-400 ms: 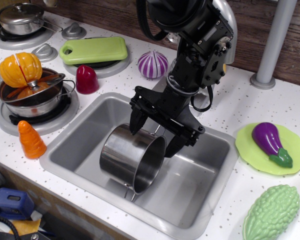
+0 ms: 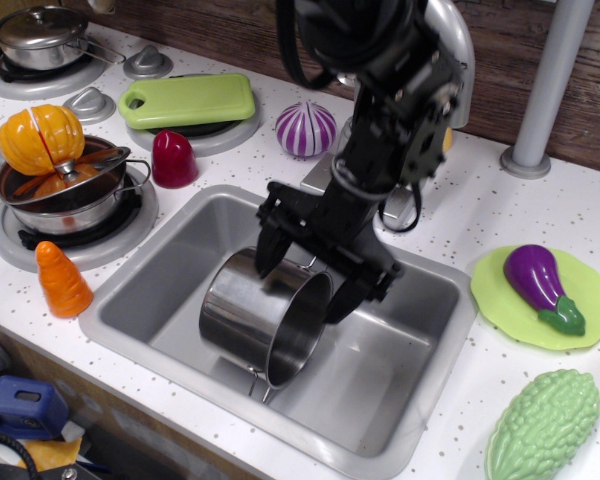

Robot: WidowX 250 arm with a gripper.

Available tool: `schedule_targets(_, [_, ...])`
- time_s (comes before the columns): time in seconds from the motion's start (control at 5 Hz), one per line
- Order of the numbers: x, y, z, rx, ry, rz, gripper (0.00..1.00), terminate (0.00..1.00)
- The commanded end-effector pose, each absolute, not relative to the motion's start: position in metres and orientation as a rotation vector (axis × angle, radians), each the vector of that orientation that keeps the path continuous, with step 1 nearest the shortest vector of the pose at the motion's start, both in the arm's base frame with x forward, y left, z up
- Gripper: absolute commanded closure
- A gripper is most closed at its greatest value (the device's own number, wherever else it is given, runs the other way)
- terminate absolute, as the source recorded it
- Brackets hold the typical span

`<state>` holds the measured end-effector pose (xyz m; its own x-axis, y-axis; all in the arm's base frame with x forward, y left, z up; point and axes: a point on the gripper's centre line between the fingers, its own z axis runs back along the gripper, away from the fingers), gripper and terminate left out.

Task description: Flip pot upright in sink

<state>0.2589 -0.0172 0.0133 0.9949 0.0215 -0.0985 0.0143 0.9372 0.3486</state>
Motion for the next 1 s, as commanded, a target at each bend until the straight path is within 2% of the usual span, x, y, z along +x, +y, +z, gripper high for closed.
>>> schedule_targets(0.0, [0.263, -0.021, 0.011, 0.526, 0.0, -0.027, 0.0, 0.0])
schedule_targets(0.4, [0.264, -0.011, -0.003, 0.719, -0.078, -0.043, 0.0, 0.0])
schedule_targets(0.8, [0.268, 0.008, 0.0, 0.768, -0.109, -0.097, 0.0, 0.0])
